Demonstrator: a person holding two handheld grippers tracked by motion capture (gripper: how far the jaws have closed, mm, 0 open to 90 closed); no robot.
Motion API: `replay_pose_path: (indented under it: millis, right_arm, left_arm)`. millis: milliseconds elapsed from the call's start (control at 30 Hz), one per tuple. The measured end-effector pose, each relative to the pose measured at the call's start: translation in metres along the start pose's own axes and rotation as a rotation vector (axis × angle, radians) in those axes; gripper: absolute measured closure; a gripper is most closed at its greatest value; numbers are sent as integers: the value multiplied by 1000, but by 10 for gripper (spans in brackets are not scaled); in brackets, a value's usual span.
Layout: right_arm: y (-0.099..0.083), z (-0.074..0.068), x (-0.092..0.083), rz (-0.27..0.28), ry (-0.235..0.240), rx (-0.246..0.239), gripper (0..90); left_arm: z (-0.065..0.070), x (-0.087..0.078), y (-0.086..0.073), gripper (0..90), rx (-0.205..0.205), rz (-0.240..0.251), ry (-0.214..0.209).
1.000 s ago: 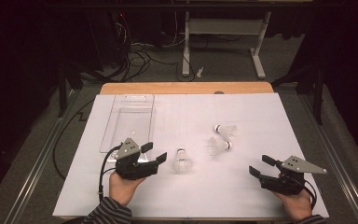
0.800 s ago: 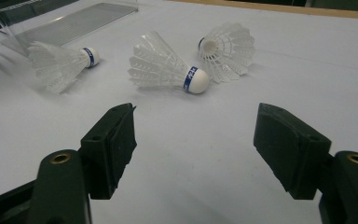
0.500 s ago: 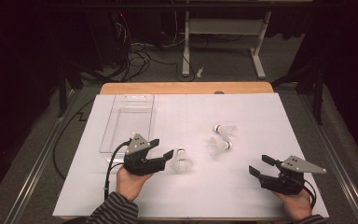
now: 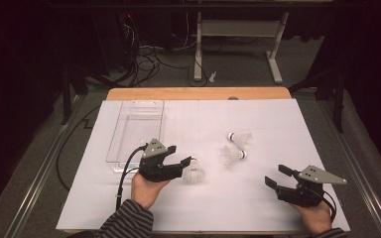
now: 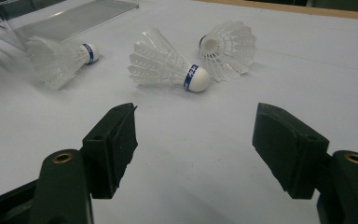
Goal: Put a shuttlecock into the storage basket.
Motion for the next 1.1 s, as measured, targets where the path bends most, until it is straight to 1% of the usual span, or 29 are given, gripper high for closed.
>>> replay_pose_path:
  millis: [133, 233, 300, 467, 533, 567, 600, 700, 733, 767, 800, 833, 867, 900, 933, 967, 1000, 1033, 1067, 1100]
  right_arm:
    - [0, 0, 0, 0, 1, -1, 310]
    - [0, 0, 0, -1, -2, 1, 310]
    - [0, 1, 0, -3, -4, 1, 310]
    - [0, 1, 0, -5, -5, 1, 310]
    - [0, 1, 1, -6, -6, 3, 310]
    - [0, 1, 1, -6, -6, 3, 310]
    - [0, 1, 1, -7, -6, 2, 310]
    - [0, 1, 1, -8, -7, 1, 311]
    - [-1, 1, 1, -9, -8, 0, 312]
    - [-1, 1, 1, -10, -8, -1, 312]
    - [-1, 1, 1, -9, -8, 1, 312]
    - [-1, 1, 1, -9, -8, 1, 312]
    - [-1, 2, 1, -10, -8, -1, 312]
    - [-1, 2, 1, -11, -8, -2, 312]
    - [-1, 2, 1, -11, -9, -3, 312]
    - [-1, 1, 1, -11, -9, -2, 312]
    - [-1, 1, 1, -11, -9, -2, 312]
    - [-1, 1, 1, -12, -9, -2, 312]
    - [-1, 1, 1, -11, -7, -2, 312]
    - [-1, 1, 1, -10, -6, 0, 312]
  left_arm:
    - [1, 6, 4, 347, -12, -6, -15]
    - [2, 10, 5, 351, -15, -23, -23]
    - [2, 13, 7, 351, -19, -47, -22]
    - [1, 17, 9, 360, -29, -102, -39]
    - [0, 18, 9, 369, -33, -111, -44]
    - [0, 18, 9, 374, -36, -123, -50]
    - [0, 18, 8, 376, -39, -150, -54]
    - [1, 18, 8, 395, -30, -206, -54]
    - [1, 18, 8, 402, -30, -206, -54]
    - [2, 18, 9, 406, -30, -232, -66]
    - [2, 18, 9, 408, -25, -243, -67]
    - [2, 18, 9, 410, -25, -243, -67]
    - [3, 18, 8, 412, -17, -274, -80]
    - [4, 18, 7, 412, -17, -287, -88]
    - [4, 18, 7, 413, -17, -287, -88]
    - [5, 18, 4, 414, -9, -317, -105]
    - [5, 18, 4, 416, -9, -317, -105]
    - [5, 18, 3, 416, -1, -330, -109]
    - [6, 18, 1, 424, 4, -355, -117]
    - [7, 17, 0, 426, 5, -362, -121]
Point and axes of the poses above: each handheld gripper's, and its own axes: x roughly forward along the jaws, y roughly out of its top, z roughly to its right, the point moved 7 cm from there along x, roughly forward along the jaws, and after that the axes turned 14 degrees about x, right-handed, at the moved point
